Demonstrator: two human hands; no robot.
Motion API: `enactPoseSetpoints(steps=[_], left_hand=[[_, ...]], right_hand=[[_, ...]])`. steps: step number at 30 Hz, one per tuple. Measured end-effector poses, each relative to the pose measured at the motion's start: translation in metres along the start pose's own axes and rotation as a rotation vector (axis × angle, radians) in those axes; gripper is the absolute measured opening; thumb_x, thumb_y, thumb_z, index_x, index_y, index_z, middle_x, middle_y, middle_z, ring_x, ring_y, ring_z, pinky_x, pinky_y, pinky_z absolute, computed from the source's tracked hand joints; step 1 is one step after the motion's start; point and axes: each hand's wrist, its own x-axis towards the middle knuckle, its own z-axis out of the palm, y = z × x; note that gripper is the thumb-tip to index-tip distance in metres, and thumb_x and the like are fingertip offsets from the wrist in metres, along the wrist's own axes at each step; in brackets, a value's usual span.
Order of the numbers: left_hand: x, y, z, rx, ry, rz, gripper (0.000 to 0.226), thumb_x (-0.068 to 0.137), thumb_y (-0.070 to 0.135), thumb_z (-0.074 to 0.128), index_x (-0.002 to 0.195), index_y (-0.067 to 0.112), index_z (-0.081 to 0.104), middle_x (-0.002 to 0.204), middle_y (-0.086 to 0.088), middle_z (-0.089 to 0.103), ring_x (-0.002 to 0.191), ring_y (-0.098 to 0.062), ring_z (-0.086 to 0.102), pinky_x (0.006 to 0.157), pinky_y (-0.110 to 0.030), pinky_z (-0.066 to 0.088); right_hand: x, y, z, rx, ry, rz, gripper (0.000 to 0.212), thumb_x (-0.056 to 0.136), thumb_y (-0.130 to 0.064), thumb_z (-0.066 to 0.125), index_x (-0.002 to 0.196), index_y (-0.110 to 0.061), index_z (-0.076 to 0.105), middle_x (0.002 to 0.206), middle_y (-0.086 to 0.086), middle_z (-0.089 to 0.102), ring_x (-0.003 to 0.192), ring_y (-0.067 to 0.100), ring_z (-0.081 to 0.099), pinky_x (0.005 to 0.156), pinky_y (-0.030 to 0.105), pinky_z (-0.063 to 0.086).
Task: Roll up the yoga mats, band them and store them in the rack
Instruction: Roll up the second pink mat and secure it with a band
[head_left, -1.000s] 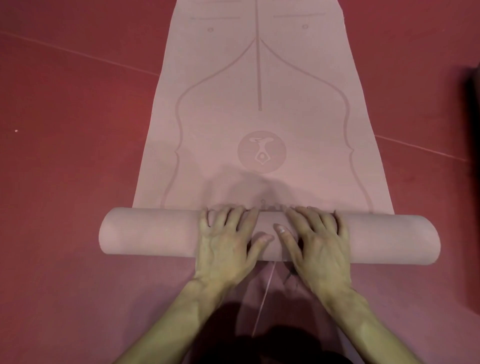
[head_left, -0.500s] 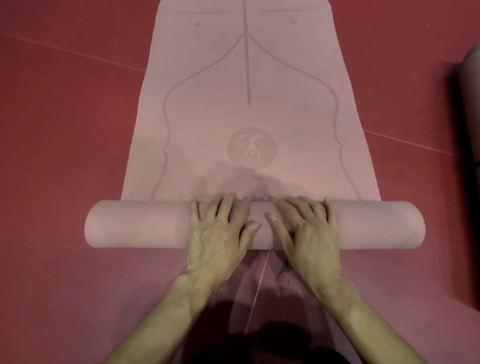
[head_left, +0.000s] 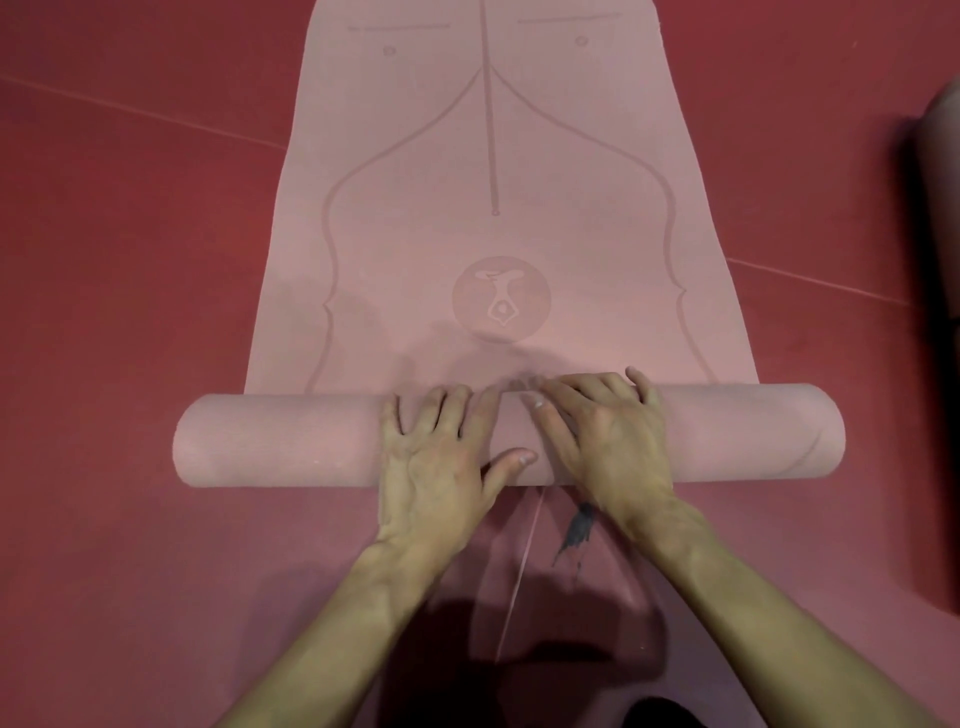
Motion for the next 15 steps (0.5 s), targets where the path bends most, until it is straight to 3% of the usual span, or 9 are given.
enactPoseSetpoints(steps=[4,7,10,15], left_hand=[[0.009,-0.002,-0.001,-0.013,0.027,0.005,0.072,0.1,0.072,0.029,0.145,0.023,0.055,0.129,-0.003,0.064,0.121,-0.027,0.059,0.11,-0.062,0.034],[0.007,-0.003,0.002,0.0,0.031,-0.001,0.072,0.099,0.073,0.028,0.147,0.024,0.053,0.129,-0.002,0.062,0.122,-0.026,0.058,0.111,-0.062,0.033],[0.003,0.0,0.002,0.012,0.017,-0.006,0.073,0.099,0.073,0.026,0.149,0.025,0.049,0.131,-0.002,0.059,0.124,-0.026,0.055,0.111,-0.061,0.032],[0.016,-0.002,0.0,-0.022,0.02,-0.031,0.07,0.102,0.069,0.025,0.144,0.022,0.054,0.126,-0.004,0.064,0.12,-0.027,0.058,0.11,-0.061,0.032]], right_hand=[[0.005,0.0,-0.006,0.033,-0.062,-0.001,0.05,0.102,-0.053,0.035,0.128,-0.029,0.071,0.126,-0.01,0.07,0.122,0.02,0.059,0.122,0.059,0.023],[-0.01,-0.004,-0.01,-0.018,0.017,0.027,0.052,0.101,-0.054,0.044,0.133,-0.021,0.067,0.137,-0.002,0.065,0.133,0.025,0.054,0.123,0.061,0.021],[-0.026,-0.006,-0.004,-0.05,0.069,-0.013,0.049,0.102,-0.054,0.051,0.133,-0.02,0.068,0.135,-0.001,0.067,0.131,0.027,0.055,0.119,0.06,0.028],[-0.006,0.0,0.0,-0.046,0.039,0.009,0.05,0.103,-0.057,0.042,0.128,-0.025,0.071,0.126,-0.004,0.07,0.123,0.022,0.06,0.121,0.055,0.026]])
